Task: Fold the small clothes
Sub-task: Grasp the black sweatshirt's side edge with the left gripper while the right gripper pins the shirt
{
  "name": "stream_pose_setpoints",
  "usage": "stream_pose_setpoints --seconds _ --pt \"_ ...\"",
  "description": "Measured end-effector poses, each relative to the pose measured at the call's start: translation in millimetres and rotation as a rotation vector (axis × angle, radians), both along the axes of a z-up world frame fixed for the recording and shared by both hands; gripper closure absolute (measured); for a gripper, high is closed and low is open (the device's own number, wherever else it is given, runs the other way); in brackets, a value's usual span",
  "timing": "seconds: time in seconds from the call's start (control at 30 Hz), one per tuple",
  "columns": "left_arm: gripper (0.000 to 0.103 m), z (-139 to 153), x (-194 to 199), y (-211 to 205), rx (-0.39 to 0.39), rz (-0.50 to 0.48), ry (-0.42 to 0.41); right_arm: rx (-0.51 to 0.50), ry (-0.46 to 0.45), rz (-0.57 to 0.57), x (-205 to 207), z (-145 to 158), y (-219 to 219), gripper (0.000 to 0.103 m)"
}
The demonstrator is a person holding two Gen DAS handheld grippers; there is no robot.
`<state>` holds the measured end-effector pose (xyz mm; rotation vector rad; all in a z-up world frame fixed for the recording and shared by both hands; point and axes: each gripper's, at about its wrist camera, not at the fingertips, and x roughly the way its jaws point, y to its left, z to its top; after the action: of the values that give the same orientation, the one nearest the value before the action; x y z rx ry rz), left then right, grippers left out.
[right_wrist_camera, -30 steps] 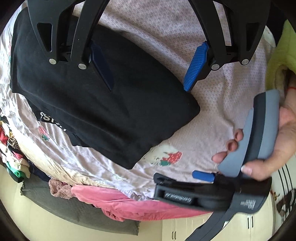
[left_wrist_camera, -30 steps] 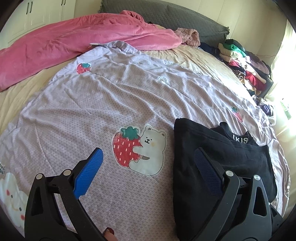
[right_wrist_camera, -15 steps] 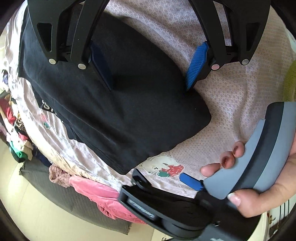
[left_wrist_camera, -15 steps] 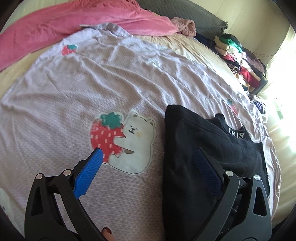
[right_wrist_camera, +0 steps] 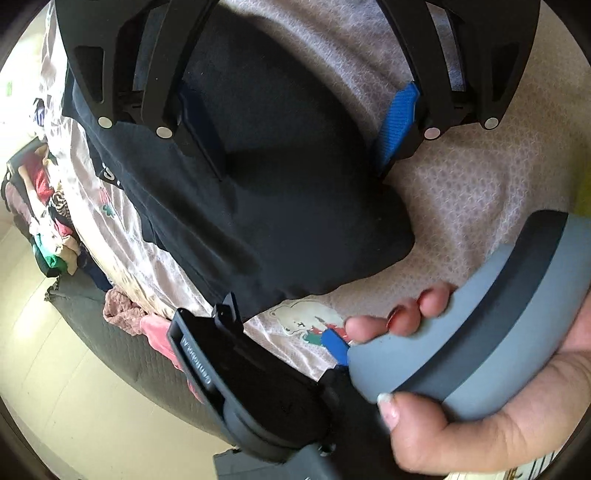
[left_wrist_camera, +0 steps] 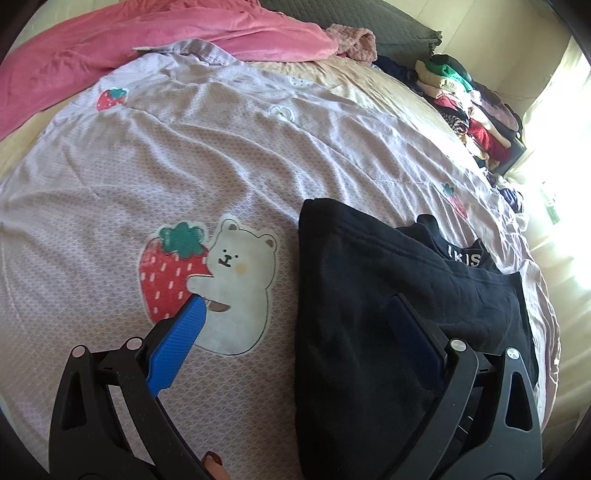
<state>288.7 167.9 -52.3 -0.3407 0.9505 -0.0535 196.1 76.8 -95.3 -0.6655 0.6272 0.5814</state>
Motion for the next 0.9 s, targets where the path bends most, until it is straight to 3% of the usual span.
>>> stream_pose_setpoints --seconds 0.03,0.1,0.17,0.33,0.5,0.53,0.6,0.7,0.9 --pt "0.011 -1.2 1.1 -0.2 -0.007 -0.004 0.005 0.021 0.007 0.006 1.5 2.5 -2.8 0.043" --pt "0.011 -4.7 2.6 -1.8 -0.033 -0.012 0.016 0.061 0.018 0.011 2.4 8.0 -9.3 0.074" --pt "0.012 -7.3 2.9 -3.5 -0.068 -0.023 0.025 0.133 0.027 0.007 2.4 17.3 -20.5 0.09" --pt "0.023 -11.1 2.6 -8.4 -0.195 -0.053 0.042 0.276 0.059 -0.015 4.7 33.1 -46.2 0.093" --pt "0.056 -15.1 1.4 -23.7 -0.27 -0.09 0.056 0.349 0.069 -0.023 2.1 41.3 -59.2 0.093" --pt "0.057 -15.1 1.0 -27.0 -0.268 -0.089 0.058 0.358 0.072 -0.024 1.8 41.2 -60.4 0.093" --pt "0.073 -13.2 0.2 -33.4 -0.248 -0.09 0.049 0.369 0.069 -0.03 2.4 40.1 -63.8 0.093" --pt "0.086 -6.2 -3.3 -40.2 -0.219 -0.087 0.023 0.393 0.077 -0.042 1.4 38.4 -66.9 0.093" --pt "0.09 20.6 -14.8 -54.8 -0.193 -0.083 -0.049 0.471 0.058 -0.064 -2.6 47.3 -84.1 0.093"
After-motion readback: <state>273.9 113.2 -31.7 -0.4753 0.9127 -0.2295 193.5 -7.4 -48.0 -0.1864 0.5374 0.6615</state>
